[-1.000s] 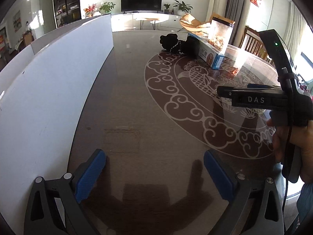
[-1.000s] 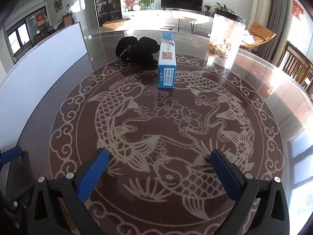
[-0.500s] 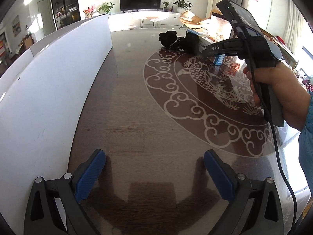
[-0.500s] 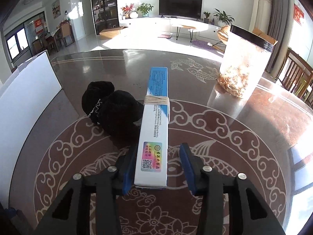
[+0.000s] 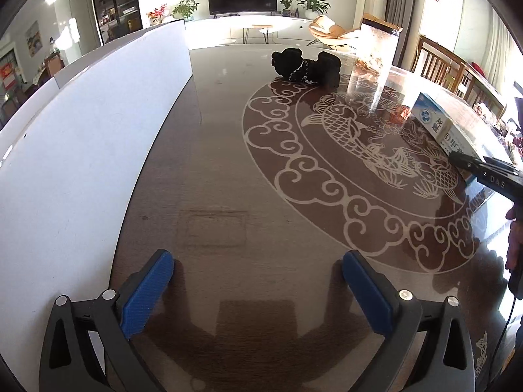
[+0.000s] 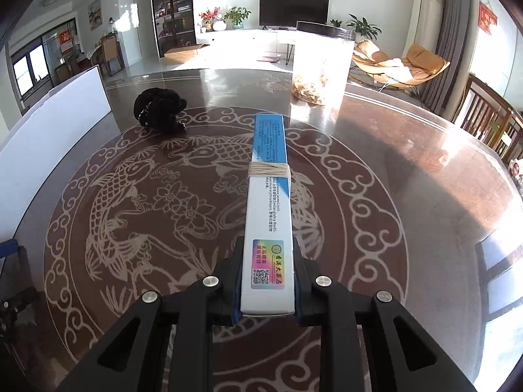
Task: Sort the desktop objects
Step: 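Grasp the black fabric item with the left gripper while the right holds the box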
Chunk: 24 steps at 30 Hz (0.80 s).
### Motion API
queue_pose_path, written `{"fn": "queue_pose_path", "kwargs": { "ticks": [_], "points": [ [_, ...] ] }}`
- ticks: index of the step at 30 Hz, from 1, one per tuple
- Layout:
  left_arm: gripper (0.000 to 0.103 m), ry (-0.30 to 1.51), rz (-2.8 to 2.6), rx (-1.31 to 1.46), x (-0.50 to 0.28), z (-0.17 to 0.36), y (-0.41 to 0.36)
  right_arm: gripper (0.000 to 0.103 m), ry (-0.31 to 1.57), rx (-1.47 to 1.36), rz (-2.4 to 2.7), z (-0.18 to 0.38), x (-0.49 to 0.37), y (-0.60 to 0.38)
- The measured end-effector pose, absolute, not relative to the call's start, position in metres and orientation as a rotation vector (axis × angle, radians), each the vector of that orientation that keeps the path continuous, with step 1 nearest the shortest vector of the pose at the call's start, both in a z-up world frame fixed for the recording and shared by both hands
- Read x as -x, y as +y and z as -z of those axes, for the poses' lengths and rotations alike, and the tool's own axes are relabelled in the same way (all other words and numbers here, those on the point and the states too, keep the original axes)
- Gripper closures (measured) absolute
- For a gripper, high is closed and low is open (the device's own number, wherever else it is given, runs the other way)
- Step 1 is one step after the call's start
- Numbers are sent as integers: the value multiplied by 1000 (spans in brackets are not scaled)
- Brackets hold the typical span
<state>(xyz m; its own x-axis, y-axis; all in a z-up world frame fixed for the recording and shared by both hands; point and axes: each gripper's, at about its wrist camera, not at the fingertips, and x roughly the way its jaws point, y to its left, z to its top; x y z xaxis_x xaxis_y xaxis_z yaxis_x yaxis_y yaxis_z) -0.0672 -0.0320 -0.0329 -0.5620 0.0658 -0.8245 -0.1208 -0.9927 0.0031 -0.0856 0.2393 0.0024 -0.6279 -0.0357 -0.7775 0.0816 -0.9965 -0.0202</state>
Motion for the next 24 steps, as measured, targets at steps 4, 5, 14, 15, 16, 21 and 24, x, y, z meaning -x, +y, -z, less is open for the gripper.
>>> {"fn": "queue_pose_path", "kwargs": {
  "ticks": [4, 5, 14, 15, 16, 21, 24],
  "points": [
    [0, 48, -2731, 1448, 106, 33, 1, 79, -15, -1328, 2792, -3, 53, 262],
    [0, 42, -2737, 1454, 119, 33, 12, 79, -32, -1326, 2792, -3, 52, 264],
    [0, -100, -2873, 1550, 239, 32, 85, 79, 38, -1339, 2806, -4, 55, 255],
    [0, -122, -2893, 1564, 248, 32, 89, 79, 41, -1339, 2807, -4, 55, 254],
    [0, -142, -2911, 1576, 258, 31, 92, 79, 50, -1340, 2809, -4, 55, 251],
    [0, -252, -3002, 1630, 287, 31, 97, 79, 13, -1335, 2800, -6, 52, 250],
    [0, -291, -3031, 1647, 302, 31, 92, 79, -14, -1330, 2794, -7, 49, 255]
  ]
}}
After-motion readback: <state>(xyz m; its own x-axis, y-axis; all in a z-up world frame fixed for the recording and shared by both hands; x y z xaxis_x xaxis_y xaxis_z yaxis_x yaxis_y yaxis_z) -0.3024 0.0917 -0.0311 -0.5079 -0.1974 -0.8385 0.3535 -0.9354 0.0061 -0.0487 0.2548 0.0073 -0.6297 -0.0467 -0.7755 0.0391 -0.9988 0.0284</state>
